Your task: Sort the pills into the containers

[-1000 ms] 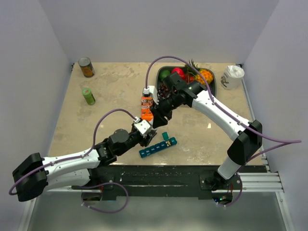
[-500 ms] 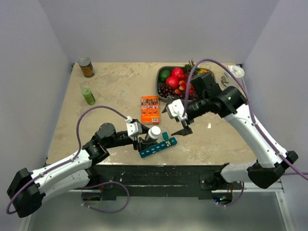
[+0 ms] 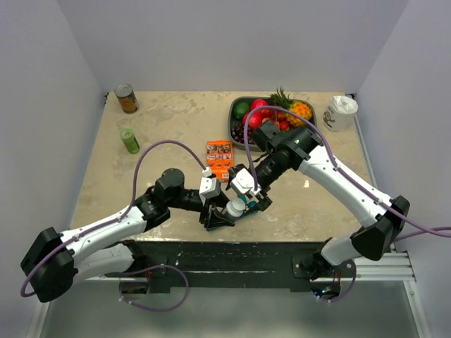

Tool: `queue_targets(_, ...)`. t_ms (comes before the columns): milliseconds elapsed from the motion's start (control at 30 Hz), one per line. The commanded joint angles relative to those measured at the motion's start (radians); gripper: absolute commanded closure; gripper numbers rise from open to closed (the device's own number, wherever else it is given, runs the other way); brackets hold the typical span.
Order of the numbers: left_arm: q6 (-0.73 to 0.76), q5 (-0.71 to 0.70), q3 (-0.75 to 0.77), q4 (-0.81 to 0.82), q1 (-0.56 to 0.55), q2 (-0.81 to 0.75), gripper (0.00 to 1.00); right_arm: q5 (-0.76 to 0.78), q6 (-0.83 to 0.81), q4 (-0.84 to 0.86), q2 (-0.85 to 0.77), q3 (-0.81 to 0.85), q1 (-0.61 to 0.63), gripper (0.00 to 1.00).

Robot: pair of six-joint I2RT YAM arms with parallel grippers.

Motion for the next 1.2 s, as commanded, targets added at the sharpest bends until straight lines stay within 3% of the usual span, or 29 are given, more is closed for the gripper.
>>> queue_targets(0,-0.052,0.042,0.039,0.097,0.010,0.014,1.00,0.005,0.013,-0.046,-0.059,-0.020,0.011,0.17)
queue_targets(100,-0.067,0.025,0.035,0.111,0.017,0.015,1.00,0.014,0.055,-0.014,-0.070,-0.031,0.013,0.24)
queue_targets(233,-0.081,-0.021,0.030,0.113,0.027,0.008,1.00,0.006,0.093,-0.008,-0.065,-0.028,0.013,0.47)
queue_targets(400,-0.090,-0.090,0.032,0.117,0.030,-0.007,1.00,0.009,0.147,0.006,-0.050,-0.032,0.019,0.61)
queue_targets(500,-0.089,-0.156,0.027,0.134,0.030,-0.034,1.00,0.037,0.342,0.125,-0.050,-0.041,0.017,0.74)
queue_targets(533,-0.081,-0.215,0.024,0.140,0.030,-0.047,1.00,0.047,0.495,0.207,-0.045,-0.044,0.017,0.77)
queue_targets(600,-0.041,-0.301,0.003,0.160,0.021,-0.097,1.00,0.069,0.613,0.250,-0.024,-0.040,0.019,0.78)
queue_targets(633,-0.006,-0.416,0.001,0.153,0.007,-0.117,1.00,0.092,0.754,0.283,0.022,-0.032,0.019,0.83)
queue_targets(700,0.147,-0.585,-0.008,0.151,-0.087,-0.166,1.00,0.132,0.870,0.276,0.085,0.021,0.008,0.93)
queue_targets(733,0.192,-0.753,-0.013,0.162,-0.125,-0.171,1.00,0.168,0.983,0.276,0.122,0.038,0.002,0.94)
queue_targets(767,0.254,-0.826,-0.020,0.175,-0.181,-0.173,1.00,0.179,1.053,0.297,0.167,0.051,-0.021,0.94)
queue_targets(833,0.278,-0.990,-0.033,0.229,-0.217,-0.156,1.00,0.227,1.235,0.390,0.183,0.026,-0.036,0.94)
queue_targets(967,0.304,-1.102,-0.028,0.249,-0.242,-0.087,1.00,0.249,1.308,0.451,0.182,-0.012,-0.056,0.90)
queue_targets(1067,0.286,-1.028,-0.026,0.191,-0.242,-0.035,1.00,0.200,1.242,0.415,0.173,0.020,-0.076,0.71)
queue_targets(1100,0.280,-0.991,-0.033,0.182,-0.242,-0.033,1.00,0.172,1.213,0.402,0.157,0.029,-0.082,0.52)
queue_targets(1167,0.257,-0.896,-0.054,0.156,-0.237,-0.036,1.00,0.112,1.097,0.342,0.139,0.064,-0.102,0.30)
